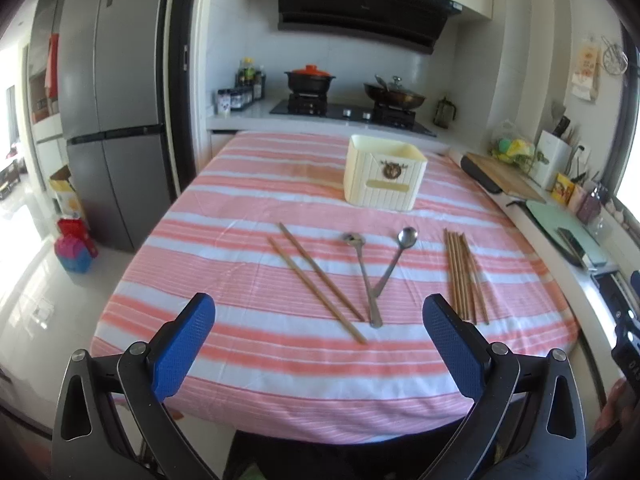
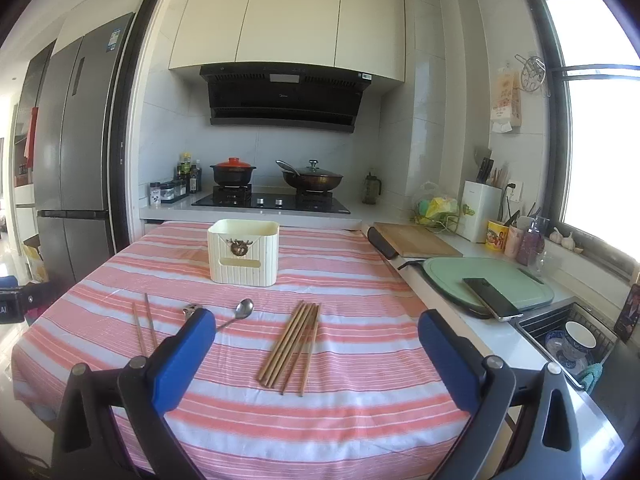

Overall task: Organize utensils
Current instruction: 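Lower the right tool toward a wooden chopstick while the left tool approaches a loose chopstick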

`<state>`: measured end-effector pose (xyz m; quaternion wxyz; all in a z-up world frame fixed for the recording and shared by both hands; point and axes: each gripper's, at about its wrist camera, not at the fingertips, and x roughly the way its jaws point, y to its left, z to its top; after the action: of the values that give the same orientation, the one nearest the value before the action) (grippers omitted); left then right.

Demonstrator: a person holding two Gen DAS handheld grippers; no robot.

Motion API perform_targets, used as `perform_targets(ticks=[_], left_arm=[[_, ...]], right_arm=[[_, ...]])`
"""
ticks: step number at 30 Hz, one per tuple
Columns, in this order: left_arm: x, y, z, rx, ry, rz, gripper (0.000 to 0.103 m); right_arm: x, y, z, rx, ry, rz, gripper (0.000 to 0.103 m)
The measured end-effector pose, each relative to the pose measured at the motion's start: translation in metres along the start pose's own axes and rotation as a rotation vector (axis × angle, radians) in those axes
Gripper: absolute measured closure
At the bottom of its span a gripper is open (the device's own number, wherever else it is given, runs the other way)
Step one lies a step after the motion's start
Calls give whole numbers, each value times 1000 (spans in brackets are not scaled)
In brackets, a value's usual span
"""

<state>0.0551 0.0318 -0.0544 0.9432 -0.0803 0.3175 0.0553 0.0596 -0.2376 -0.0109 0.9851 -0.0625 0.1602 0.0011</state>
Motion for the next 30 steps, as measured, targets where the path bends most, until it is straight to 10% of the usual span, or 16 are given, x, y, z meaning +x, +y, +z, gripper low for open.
perform_targets(ticks=[16,30], left_arm=[[187,10,-5,-106,282,190,1],[220,27,-19,-51,340,283,0]], right_arm=[[75,-21,-32,6,152,-43,0],[188,-38,-60,-4,427,-11,4]])
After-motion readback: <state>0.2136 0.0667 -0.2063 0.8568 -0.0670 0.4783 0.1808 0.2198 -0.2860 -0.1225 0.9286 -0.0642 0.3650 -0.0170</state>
